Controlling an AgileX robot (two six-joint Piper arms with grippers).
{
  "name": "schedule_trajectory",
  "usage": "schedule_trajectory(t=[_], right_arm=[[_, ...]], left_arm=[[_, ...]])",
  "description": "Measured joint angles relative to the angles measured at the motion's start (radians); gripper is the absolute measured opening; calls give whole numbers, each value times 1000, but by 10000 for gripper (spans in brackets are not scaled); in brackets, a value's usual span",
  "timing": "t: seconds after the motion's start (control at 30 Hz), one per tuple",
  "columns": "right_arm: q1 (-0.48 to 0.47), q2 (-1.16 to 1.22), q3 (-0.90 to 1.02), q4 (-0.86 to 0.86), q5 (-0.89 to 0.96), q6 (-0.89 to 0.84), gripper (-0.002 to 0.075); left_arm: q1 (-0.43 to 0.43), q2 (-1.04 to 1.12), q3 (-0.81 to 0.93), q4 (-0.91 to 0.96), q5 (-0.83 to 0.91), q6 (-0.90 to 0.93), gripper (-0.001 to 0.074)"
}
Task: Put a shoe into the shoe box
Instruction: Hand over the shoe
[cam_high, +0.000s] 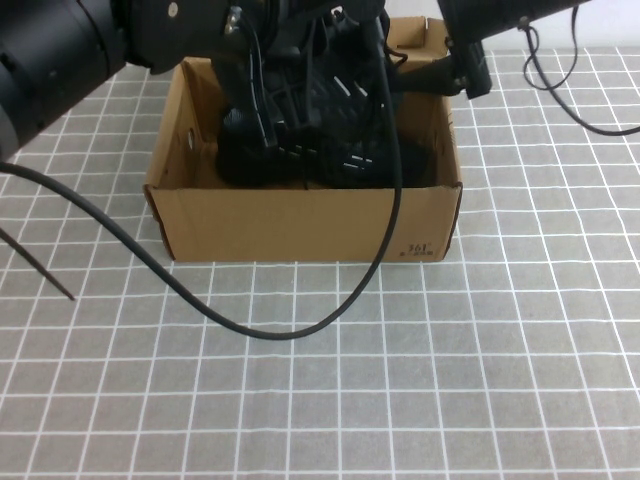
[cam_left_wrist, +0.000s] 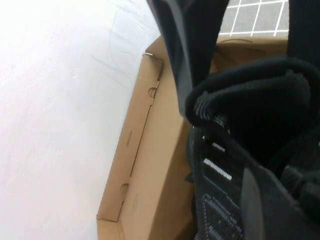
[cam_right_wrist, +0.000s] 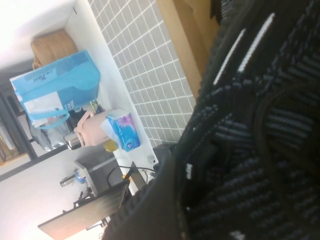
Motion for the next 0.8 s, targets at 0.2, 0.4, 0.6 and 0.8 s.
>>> schedule_trajectory(t=[0.2,0.4,0.6,0.8], right_arm=[[16,17,0,52,-6,0,674],[28,25,0,75,-10,0,672],[32,28,0,75,-18,0,606],[33,28,0,75,-19,-14,414]], left_arm=[[0,0,0,0,10,9,31],[0,0,0,1,14,9,31],[0,0,0,2,17,9,31],[0,0,0,5,15,11,31]])
